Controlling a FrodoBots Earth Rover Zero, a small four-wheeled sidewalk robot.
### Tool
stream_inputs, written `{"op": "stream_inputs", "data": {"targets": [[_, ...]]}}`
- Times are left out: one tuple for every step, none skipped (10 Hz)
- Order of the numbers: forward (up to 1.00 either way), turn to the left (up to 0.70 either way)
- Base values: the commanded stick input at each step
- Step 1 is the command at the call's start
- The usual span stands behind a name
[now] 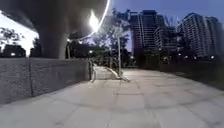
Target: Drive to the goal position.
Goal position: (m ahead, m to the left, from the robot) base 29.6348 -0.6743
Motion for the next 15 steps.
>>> {"op": "stream_inputs", "data": {"targets": [[0.70,-0.32],[0.70,-0.25],[0.70,-0.07],[0.70,0.00],[0.70,-0.10],[0.70,-0.25],[0.70,-0.35],[0.70,-0.35],[0.70,-0.35],[0.70,-0.35],[0.70,-0.35],[0.70,-0.35],[0.70,-0.27],[0.70,-0.21],[0.70,-0.24]]}}
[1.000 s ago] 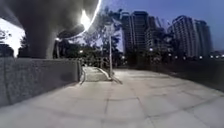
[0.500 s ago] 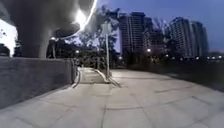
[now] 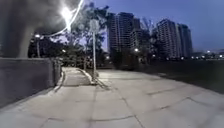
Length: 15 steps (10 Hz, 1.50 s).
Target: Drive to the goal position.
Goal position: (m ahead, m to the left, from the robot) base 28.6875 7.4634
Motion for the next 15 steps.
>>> {"op": "stream_inputs", "data": {"targets": [[0.70,-0.35],[0.70,-0.35],[0.70,-0.35],[0.70,-0.35],[0.70,-0.31],[0.70,-0.19],[0.70,-0.01],[0.70,0.00],[0.70,0.00],[0.70,0.00],[0.70,0.00],[0.70,0.00],[0.70,0.00],[0.70,0.00],[0.70,0.00]]}}
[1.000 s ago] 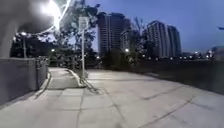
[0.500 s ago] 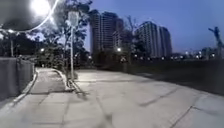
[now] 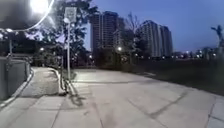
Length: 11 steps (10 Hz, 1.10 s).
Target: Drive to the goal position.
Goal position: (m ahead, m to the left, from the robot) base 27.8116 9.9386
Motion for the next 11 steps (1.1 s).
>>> {"op": "stream_inputs", "data": {"targets": [[0.70,0.00],[0.70,0.00],[0.70,0.00],[0.70,0.00],[0.70,0.00],[0.70,0.00],[0.70,0.00],[0.70,0.00],[0.70,0.00],[0.70,0.00],[0.70,0.00]]}}
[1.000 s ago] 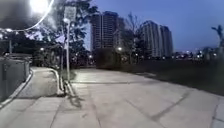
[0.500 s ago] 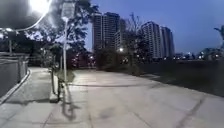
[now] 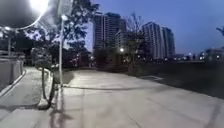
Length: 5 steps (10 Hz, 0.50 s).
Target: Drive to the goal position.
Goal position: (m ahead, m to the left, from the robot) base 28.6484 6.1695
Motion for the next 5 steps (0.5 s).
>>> {"op": "stream_inputs", "data": {"targets": [[0.70,0.00],[0.70,0.00],[0.70,0.00],[0.70,0.00],[0.70,0.00]]}}
